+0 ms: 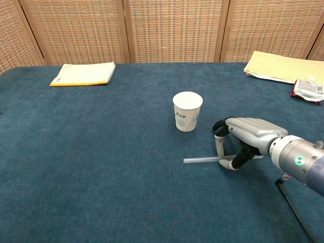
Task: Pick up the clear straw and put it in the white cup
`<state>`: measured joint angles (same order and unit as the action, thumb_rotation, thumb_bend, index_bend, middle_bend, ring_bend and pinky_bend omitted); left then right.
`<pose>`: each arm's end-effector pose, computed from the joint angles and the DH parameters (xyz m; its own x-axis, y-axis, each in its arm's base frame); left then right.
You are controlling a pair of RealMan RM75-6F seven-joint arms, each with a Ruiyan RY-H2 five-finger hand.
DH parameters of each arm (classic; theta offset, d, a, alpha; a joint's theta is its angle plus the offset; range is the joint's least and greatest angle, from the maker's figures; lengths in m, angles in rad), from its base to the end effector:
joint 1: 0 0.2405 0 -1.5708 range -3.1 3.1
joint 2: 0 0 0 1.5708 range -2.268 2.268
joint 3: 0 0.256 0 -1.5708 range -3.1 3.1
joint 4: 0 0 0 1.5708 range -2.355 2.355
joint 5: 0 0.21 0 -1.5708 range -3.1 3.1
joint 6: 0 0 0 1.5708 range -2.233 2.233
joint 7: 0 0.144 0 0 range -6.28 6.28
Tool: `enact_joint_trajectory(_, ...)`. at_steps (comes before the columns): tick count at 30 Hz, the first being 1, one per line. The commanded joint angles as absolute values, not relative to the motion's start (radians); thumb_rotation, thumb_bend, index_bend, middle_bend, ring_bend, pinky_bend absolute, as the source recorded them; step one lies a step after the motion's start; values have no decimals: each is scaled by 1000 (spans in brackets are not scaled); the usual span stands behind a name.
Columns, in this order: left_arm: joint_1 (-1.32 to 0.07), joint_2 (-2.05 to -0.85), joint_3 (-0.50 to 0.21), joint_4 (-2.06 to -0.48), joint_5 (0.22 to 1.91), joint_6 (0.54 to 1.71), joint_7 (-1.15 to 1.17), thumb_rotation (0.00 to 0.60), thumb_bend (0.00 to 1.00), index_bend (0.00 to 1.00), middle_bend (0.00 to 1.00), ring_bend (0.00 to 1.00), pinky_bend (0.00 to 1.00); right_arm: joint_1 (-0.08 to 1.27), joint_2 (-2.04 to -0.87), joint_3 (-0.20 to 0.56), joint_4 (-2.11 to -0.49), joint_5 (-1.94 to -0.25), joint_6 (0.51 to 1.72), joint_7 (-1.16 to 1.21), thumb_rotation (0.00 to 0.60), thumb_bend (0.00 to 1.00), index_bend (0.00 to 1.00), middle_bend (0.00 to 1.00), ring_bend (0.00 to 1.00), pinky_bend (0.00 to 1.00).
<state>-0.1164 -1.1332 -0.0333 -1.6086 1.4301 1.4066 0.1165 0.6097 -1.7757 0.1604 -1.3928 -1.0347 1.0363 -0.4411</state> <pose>-0.3196 0.1868 0.1460 0.4823 0.0888 0.8715 0.8738 0.0216 -0.4858 -0.1698 -0.2990 -0.0765 0.3553 -0.3466 0.8681 -0.9307 -0.2179 0.2938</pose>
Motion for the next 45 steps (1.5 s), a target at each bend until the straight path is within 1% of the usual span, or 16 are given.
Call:
enact_joint_trajectory(1,-116,-1133,-33,-1607,1429,1406,113,600,92,0,0,0,0,609,-1750,181,-1422,-1039,1047,-429,600,564,589,205,54,0)
enact_joint_trajectory(9,-117,-1131,-36,-1603,1421,1400,102,600,92,0,0,0,0,600,-1635,274,-1546,-1024,1065,-339,600,563,582,200,54,0)
enact_joint_trajectory(13,-118,-1131,-38,-1601,1414,1396,99,600,92,0,0,0,0,588,-1585,354,-1610,-1016,1083,-220,600,559,577,198,54,0)
enact_joint_trajectory(16,-118,-1130,-43,-1601,1405,1395,103,600,92,0,0,0,0,570,-1610,436,-1635,-1025,1142,-54,600,561,577,199,54,0)
enact_joint_trajectory(17,-118,-1130,-44,-1601,1403,1396,103,600,92,0,0,0,0,567,-1618,452,-1640,-1025,1149,-13,600,561,577,199,54,0)
enact_joint_trajectory(18,-119,-1129,-46,-1601,1402,1397,104,600,92,0,0,0,0,562,-1633,482,-1651,-1017,1155,63,600,561,577,199,54,0)
enact_joint_trajectory(21,-120,-1128,-49,-1602,1398,1397,103,600,91,0,0,0,0,561,-1666,557,-1668,-977,1122,267,600,559,575,199,54,0)
enact_joint_trajectory(22,-120,-1128,-50,-1602,1396,1397,103,600,92,0,0,0,0,563,-1672,570,-1665,-972,1104,314,600,554,575,199,54,0)
enact_joint_trajectory(26,-123,-1126,-49,-1604,1389,1386,109,600,92,0,0,0,0,576,-1709,591,-1640,-982,1069,443,600,540,576,199,54,0)
enact_joint_trajectory(30,-128,-1128,-45,-1606,1384,1370,117,600,92,0,0,0,0,597,-1766,606,-1580,-1017,1046,589,600,530,577,199,54,0)
enact_joint_trajectory(32,-129,-1127,-44,-1604,1377,1364,128,600,94,0,0,0,0,620,-1806,629,-1549,-1006,1010,685,600,528,578,199,54,0)
enact_joint_trajectory(37,-133,-1132,-46,-1599,1368,1355,139,600,96,0,0,0,0,651,-1854,660,-1490,-1009,957,834,600,524,582,199,54,0)
enact_joint_trajectory(41,-135,-1130,-48,-1592,1361,1347,119,600,97,0,0,0,0,692,-1906,654,-1406,-1038,939,890,600,523,583,199,54,0)
enact_joint_trajectory(45,-135,-1128,-48,-1591,1366,1350,108,600,97,0,0,0,0,716,-1942,641,-1334,-1069,946,914,600,523,584,198,54,0)
